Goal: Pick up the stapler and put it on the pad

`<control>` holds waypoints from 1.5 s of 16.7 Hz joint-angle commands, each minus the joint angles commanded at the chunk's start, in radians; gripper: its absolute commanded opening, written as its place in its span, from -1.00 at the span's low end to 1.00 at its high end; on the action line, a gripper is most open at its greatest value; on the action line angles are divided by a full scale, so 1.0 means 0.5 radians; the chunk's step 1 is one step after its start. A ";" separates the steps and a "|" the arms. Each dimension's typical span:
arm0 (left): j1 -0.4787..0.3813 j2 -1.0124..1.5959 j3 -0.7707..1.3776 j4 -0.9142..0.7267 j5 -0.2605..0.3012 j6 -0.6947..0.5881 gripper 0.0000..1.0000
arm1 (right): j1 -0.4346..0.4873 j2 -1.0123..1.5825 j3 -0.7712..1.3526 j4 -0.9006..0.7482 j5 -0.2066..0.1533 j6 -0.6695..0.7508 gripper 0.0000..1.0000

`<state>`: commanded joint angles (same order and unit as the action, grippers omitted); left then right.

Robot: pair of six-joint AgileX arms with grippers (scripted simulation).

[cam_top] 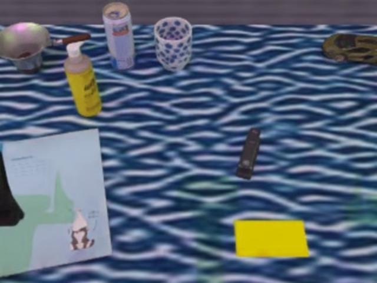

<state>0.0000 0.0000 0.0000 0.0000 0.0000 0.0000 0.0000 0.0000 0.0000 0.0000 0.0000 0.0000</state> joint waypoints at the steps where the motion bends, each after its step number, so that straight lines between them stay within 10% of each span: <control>1: 0.000 0.000 0.000 0.000 0.000 0.000 1.00 | 0.000 0.000 0.000 0.000 0.000 0.000 1.00; 8: 0.000 0.000 0.000 0.000 0.000 0.000 1.00 | 0.043 0.391 0.421 -0.286 0.097 0.166 1.00; 17: 0.000 0.000 0.000 0.000 0.000 0.000 1.00 | 0.235 1.942 2.262 -1.343 0.360 0.727 1.00; 25: 0.000 0.000 0.000 0.000 0.000 0.000 1.00 | 0.581 3.497 3.547 -2.289 0.337 1.219 1.00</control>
<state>0.0000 0.0000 0.0000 0.0000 0.0000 0.0000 0.2904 1.7487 1.7735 -1.1446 0.1686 0.6095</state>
